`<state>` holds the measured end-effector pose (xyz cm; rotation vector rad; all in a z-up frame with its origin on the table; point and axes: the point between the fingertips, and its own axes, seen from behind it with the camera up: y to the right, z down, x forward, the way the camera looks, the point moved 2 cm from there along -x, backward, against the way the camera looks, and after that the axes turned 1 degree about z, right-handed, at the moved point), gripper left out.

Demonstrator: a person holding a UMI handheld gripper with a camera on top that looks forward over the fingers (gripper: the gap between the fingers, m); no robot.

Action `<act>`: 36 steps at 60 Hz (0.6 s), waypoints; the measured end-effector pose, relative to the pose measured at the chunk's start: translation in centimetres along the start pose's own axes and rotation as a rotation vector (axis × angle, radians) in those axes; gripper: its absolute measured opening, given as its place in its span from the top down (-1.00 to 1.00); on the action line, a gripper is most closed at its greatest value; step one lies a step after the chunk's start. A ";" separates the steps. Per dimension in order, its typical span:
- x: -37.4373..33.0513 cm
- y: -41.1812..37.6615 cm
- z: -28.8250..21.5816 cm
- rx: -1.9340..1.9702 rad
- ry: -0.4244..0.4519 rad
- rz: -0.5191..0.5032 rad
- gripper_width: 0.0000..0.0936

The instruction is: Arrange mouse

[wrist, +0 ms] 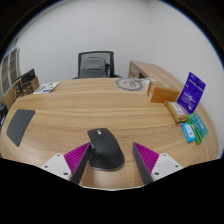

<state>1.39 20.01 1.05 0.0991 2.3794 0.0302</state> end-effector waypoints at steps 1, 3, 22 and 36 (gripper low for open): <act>0.2 0.1 -0.1 0.003 0.002 -0.001 -0.83; 0.6 0.1 -0.4 0.010 0.003 -0.002 -0.84; 3.3 0.4 -1.8 0.074 -0.019 -0.026 -0.84; 4.2 -0.8 -2.2 0.116 -0.032 -0.072 -0.19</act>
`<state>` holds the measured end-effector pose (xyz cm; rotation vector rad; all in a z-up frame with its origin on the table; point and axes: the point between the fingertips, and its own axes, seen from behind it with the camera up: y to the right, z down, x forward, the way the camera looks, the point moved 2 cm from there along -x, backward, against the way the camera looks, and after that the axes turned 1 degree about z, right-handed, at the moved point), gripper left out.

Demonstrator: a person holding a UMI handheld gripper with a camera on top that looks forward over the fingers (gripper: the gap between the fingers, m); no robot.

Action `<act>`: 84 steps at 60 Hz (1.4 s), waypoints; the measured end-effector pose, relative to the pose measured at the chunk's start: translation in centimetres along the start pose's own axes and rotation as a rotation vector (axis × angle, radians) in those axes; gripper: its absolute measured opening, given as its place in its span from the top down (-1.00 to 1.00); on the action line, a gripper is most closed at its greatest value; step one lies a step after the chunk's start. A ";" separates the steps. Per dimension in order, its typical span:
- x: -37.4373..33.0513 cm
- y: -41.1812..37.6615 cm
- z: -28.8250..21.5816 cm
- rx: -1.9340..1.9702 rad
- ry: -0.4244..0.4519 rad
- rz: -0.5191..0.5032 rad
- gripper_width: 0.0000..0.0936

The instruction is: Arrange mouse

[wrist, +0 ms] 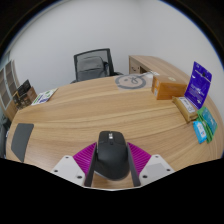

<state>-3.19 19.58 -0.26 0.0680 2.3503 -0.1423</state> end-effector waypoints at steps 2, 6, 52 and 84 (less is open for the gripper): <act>0.0 0.1 -0.1 0.001 0.004 0.010 -0.15; 0.0 0.1 -0.1 -0.011 -0.003 0.020 -0.04; -9.8 -12.9 -11.3 -0.112 0.125 -0.018 0.36; -6.1 -44.6 -2.4 -0.288 0.033 -0.221 0.35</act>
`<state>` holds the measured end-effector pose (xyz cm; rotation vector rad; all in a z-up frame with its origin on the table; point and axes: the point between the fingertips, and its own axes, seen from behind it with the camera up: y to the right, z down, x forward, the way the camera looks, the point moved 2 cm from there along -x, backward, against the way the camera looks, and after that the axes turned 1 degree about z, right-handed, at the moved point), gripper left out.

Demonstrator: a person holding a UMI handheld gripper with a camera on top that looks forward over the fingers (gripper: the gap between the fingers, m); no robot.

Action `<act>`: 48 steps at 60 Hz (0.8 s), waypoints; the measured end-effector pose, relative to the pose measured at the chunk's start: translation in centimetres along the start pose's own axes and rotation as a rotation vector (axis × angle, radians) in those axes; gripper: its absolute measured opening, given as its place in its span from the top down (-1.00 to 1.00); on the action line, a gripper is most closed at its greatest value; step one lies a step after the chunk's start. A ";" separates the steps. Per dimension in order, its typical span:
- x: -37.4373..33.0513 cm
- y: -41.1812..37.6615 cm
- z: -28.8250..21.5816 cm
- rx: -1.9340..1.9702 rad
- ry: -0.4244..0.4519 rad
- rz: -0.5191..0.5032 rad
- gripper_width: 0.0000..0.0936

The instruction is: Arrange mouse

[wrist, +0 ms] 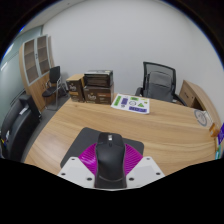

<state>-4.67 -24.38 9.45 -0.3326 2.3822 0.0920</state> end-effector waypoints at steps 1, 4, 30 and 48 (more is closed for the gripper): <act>0.4 -0.5 0.6 -0.002 -0.009 -0.001 0.35; 1.6 -1.5 2.5 -0.018 -0.036 -0.002 0.35; 4.3 -3.4 7.8 -0.067 -0.127 0.028 -0.09; -2.1 -2.3 4.7 -0.009 -0.089 0.023 -0.82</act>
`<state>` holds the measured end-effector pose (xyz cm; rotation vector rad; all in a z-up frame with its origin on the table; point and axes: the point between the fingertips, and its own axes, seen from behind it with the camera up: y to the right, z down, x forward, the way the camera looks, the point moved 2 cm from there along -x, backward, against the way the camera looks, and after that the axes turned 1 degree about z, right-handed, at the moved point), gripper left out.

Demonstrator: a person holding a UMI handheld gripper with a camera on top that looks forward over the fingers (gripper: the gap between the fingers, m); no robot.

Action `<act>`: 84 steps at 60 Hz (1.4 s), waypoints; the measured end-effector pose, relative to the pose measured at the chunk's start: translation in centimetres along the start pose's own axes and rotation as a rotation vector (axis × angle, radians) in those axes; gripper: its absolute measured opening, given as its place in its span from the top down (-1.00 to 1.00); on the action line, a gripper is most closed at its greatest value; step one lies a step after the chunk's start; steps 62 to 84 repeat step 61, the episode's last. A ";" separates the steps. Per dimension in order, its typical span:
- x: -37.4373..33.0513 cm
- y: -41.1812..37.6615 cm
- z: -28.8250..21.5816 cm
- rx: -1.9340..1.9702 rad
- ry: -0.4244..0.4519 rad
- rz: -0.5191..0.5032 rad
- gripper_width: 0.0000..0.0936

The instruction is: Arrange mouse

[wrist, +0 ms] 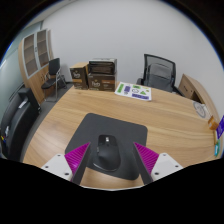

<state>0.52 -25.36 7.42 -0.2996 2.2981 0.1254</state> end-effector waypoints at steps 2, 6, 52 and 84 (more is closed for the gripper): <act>-1.7 0.4 -0.3 0.005 0.009 0.002 -0.82; -5.3 1.3 -0.7 0.006 0.024 0.007 -0.82; -30.9 13.3 10.1 0.127 0.064 0.229 -0.82; -31.2 13.8 10.8 0.128 0.063 0.228 -0.82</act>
